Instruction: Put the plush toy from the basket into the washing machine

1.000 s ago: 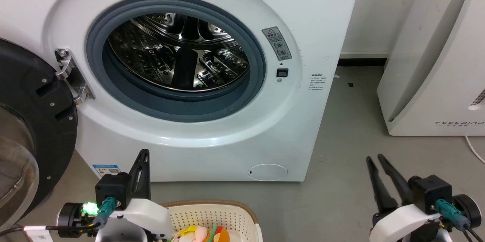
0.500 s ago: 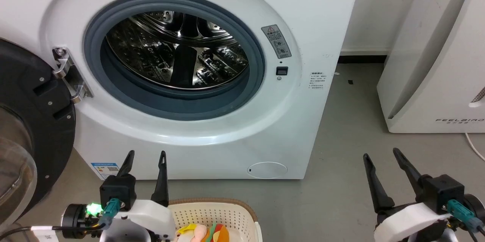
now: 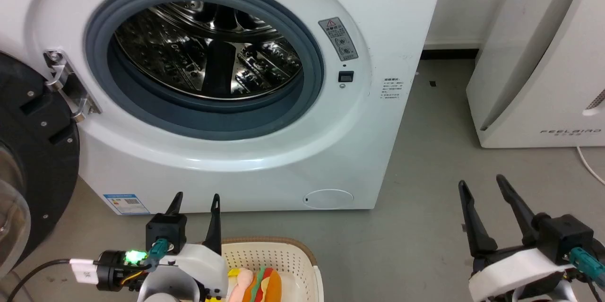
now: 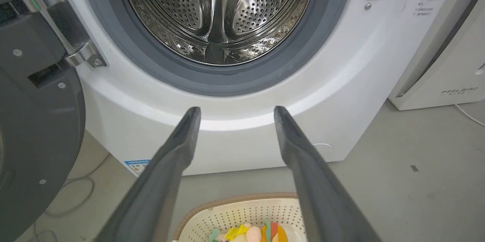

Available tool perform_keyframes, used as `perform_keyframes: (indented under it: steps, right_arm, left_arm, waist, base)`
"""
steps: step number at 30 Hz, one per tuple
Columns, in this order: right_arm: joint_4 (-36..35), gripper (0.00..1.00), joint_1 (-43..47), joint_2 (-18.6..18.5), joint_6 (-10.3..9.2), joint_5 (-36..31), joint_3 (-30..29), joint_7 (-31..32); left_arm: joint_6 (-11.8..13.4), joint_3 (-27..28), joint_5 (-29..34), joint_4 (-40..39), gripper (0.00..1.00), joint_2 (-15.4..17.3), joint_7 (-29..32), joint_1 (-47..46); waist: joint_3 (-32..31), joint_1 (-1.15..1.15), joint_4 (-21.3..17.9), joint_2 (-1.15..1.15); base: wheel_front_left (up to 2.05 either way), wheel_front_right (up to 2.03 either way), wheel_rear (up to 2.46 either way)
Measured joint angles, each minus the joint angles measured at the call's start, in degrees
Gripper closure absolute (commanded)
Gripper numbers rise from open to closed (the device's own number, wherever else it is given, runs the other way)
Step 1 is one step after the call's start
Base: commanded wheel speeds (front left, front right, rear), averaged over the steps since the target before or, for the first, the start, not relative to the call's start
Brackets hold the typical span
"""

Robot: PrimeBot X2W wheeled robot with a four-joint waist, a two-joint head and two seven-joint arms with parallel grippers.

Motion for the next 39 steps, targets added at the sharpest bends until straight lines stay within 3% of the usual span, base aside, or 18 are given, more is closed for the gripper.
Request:
perform_keyframes:
  steps: [14,39]
  right_arm:
    - [-1.76,0.0,-3.33,0.0,0.0,2.22,0.48,-1.72]
    - [-6.3,0.0,-10.81,0.0,0.0,4.83,1.43,-4.69]
  left_arm:
    - [-0.58,-1.82,-0.07,12.49,0.0,1.67,-0.33,-5.94]
    - [-3.83,-7.31,-0.45,27.49,0.0,5.08,8.48,-15.91]
  waist:
    - [5.86,0.0,-1.92,0.0]
    - [22.92,0.0,-3.89,0.0]
  base:
    - [0.0,0.0,0.0]
    - [0.0,0.0,0.0]
